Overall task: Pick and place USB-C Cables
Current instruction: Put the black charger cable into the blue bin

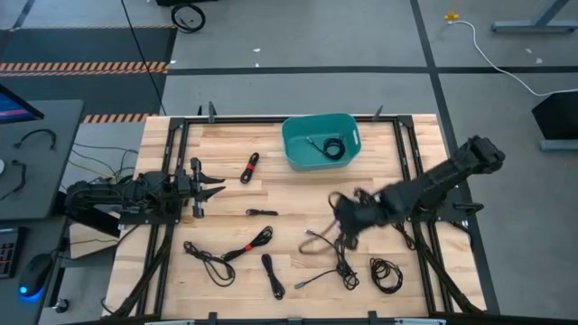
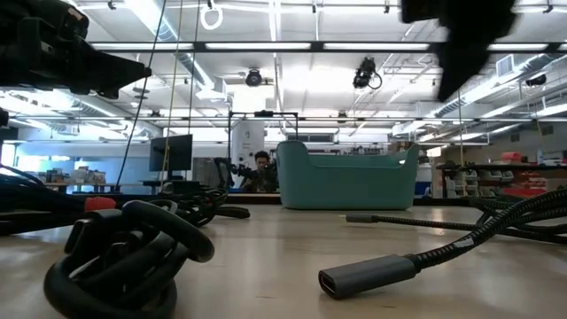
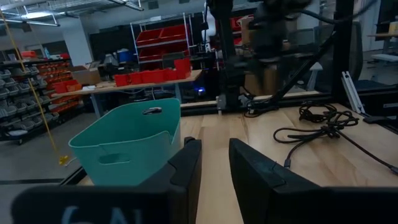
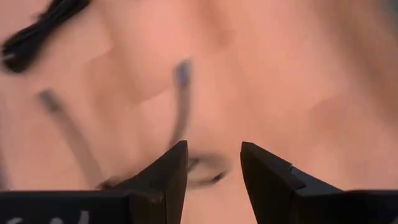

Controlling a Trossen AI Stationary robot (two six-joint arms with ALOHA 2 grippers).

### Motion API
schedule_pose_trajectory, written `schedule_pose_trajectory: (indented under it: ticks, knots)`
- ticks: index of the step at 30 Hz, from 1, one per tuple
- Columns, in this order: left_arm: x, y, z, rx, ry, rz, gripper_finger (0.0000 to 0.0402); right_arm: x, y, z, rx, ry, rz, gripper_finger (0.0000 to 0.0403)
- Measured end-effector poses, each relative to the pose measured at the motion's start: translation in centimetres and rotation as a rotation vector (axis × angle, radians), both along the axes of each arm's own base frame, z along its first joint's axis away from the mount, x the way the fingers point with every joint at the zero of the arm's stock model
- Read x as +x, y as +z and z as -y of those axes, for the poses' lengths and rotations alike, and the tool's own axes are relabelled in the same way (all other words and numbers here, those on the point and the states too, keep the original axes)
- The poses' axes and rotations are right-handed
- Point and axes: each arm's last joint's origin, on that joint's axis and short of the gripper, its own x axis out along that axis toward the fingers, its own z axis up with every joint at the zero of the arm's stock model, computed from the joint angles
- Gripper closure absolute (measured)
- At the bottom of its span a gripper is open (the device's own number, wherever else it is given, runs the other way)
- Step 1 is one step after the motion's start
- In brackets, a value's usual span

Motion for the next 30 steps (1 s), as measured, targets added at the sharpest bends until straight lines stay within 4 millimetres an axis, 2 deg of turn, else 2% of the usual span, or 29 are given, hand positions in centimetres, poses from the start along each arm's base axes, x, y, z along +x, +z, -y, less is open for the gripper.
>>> schedule_pose_trajectory:
  ticks: [4, 8, 14, 18, 21, 25, 30]
  knots:
    - [0.0, 0.0, 0.0, 0.000, 0.000, 0.000, 0.0317, -1.9, -1.5, -3.3, 0.215, -0.098, -0.054, 0.0249]
    - [0.0, 0.0, 0.0, 0.000, 0.000, 0.000, 0.0314, -4.3, -2.9, -5.4, 0.341, -0.205, -0.200, 0.0244]
    - [0.0, 0.0, 0.0, 0.000, 0.000, 0.000, 0.0311, -7.4, -4.6, -6.6, 0.388, -0.365, -0.429, 0.0201]
    - [0.0, 0.0, 0.0, 0.000, 0.000, 0.000, 0.0310, -8.5, -7.0, -7.2, 0.434, -0.376, -0.482, 0.0173]
    - [0.0, 0.0, 0.0, 0.000, 0.000, 0.000, 0.0312, -8.9, -9.1, -7.3, 0.423, -0.377, -0.482, 0.0173]
    - [0.0, 0.0, 0.0, 0.000, 0.001, 0.001, 0.0311, -9.2, -11.3, -7.2, 0.361, -0.387, -0.521, 0.0214]
    - [0.0, 0.0, 0.0, 0.000, 0.000, 0.002, 0.0310, -8.8, -11.7, -7.4, 0.330, -0.332, -0.516, 0.0324]
